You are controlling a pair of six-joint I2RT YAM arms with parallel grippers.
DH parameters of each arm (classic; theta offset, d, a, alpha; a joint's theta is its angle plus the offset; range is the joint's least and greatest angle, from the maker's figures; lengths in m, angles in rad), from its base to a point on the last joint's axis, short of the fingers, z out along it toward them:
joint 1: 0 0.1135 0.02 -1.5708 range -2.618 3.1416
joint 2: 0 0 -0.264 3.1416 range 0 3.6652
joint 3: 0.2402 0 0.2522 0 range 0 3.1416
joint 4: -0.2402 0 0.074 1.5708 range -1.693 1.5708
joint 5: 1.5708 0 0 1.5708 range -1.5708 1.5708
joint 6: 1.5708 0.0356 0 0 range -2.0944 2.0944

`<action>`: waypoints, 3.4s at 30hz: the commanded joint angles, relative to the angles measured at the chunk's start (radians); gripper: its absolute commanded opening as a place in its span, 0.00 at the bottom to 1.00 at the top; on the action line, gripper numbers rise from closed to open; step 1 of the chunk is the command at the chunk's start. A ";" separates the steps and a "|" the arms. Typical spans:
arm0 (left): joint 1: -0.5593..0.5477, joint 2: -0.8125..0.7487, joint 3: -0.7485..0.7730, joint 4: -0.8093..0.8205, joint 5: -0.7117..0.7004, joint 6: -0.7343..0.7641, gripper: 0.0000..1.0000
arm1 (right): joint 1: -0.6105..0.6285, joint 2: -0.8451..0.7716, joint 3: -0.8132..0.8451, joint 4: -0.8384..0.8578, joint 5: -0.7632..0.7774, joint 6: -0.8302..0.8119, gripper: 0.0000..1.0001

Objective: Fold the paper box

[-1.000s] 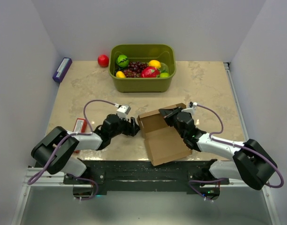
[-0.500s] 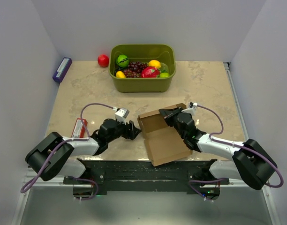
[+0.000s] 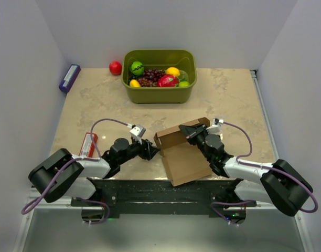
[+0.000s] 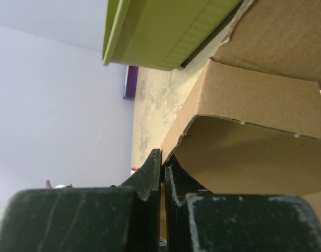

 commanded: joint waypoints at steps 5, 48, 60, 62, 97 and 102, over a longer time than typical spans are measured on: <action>-0.006 -0.058 0.024 0.045 -0.088 0.095 0.56 | 0.005 0.085 0.015 0.248 -0.083 -0.083 0.00; -0.134 0.129 0.160 -0.031 -0.385 0.095 0.40 | 0.005 0.332 -0.041 0.489 -0.088 -0.073 0.00; -0.183 0.170 0.242 -0.186 -0.632 0.020 0.21 | 0.007 0.299 -0.070 0.434 -0.036 -0.040 0.00; -0.183 0.158 0.243 -0.203 -0.662 0.030 0.17 | 0.007 0.265 -0.069 0.413 -0.026 -0.053 0.00; 0.066 0.023 0.395 -0.630 -0.189 0.236 0.00 | -0.006 -0.379 0.281 -0.944 0.110 -0.758 0.76; 0.072 0.020 0.395 -0.631 -0.168 0.231 0.00 | -0.004 -0.320 0.229 -0.872 0.106 -0.772 0.76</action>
